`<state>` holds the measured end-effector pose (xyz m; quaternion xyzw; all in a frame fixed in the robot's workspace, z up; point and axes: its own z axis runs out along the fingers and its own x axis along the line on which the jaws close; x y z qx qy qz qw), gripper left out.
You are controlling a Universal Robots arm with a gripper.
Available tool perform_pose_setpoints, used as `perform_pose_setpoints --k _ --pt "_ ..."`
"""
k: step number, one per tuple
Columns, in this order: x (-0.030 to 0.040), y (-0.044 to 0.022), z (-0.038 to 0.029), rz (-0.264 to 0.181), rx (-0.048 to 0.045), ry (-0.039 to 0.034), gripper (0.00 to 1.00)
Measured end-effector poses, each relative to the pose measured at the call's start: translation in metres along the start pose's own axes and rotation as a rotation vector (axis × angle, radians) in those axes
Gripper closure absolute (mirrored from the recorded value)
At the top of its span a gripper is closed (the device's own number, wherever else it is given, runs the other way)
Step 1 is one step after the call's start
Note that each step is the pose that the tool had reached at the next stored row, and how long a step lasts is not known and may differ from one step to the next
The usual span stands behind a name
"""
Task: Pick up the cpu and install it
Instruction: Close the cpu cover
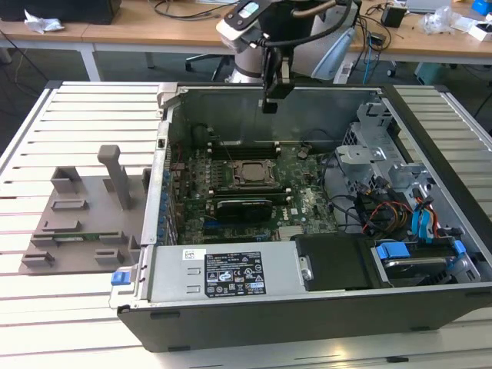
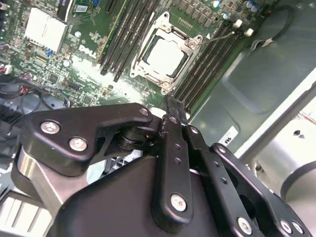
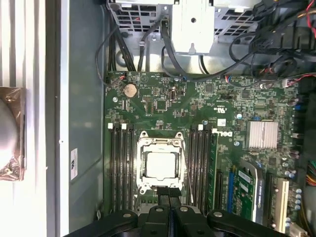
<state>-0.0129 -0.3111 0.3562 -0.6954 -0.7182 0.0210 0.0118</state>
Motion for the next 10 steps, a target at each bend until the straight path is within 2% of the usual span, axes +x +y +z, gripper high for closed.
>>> perform_pose_setpoints --k 9,10 --pt "-0.0004 -0.0015 -0.0314 0.000 -0.0001 -0.0005 0.89" --pt "-0.0004 -0.0015 -0.0315 0.000 -0.0001 -0.0003 0.89"
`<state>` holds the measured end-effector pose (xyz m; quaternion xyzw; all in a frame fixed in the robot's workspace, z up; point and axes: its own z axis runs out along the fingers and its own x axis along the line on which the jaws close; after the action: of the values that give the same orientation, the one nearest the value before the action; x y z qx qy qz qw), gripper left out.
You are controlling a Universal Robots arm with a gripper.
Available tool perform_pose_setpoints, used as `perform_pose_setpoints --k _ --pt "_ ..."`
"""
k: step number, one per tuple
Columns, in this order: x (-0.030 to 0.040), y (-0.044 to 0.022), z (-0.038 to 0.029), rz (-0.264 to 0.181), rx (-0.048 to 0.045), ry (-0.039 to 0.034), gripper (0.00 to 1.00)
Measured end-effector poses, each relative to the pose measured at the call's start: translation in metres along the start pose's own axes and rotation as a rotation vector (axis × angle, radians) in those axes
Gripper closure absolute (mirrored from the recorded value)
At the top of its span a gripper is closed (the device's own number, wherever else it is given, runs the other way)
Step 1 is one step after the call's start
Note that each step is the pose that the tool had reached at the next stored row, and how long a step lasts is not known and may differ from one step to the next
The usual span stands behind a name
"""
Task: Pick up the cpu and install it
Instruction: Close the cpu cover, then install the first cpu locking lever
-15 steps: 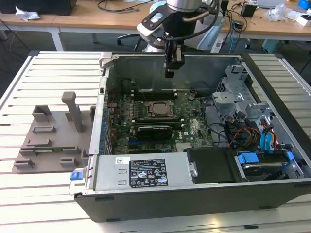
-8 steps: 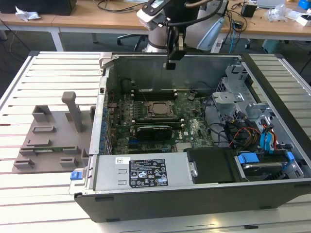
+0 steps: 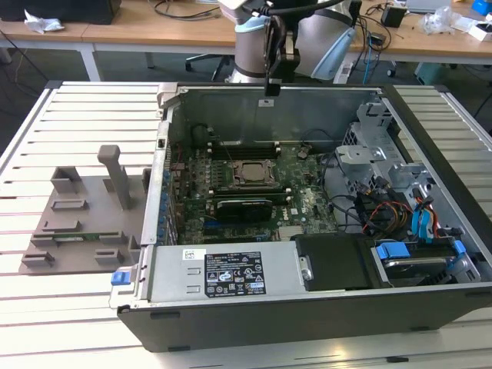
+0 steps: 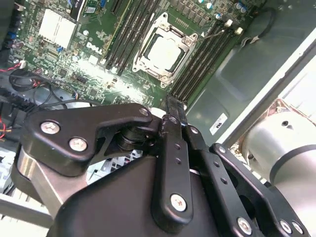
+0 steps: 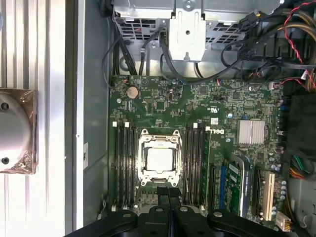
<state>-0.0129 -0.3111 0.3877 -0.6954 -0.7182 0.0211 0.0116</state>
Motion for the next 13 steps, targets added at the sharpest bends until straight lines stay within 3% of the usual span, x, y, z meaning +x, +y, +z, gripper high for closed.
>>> perform_pose_setpoints --k 11,13 --pt "0.0000 0.0000 -0.0001 -0.003 0.0001 0.0002 0.89" --pt "0.0000 0.0000 -0.0002 -0.097 -0.0010 -0.0043 0.89"
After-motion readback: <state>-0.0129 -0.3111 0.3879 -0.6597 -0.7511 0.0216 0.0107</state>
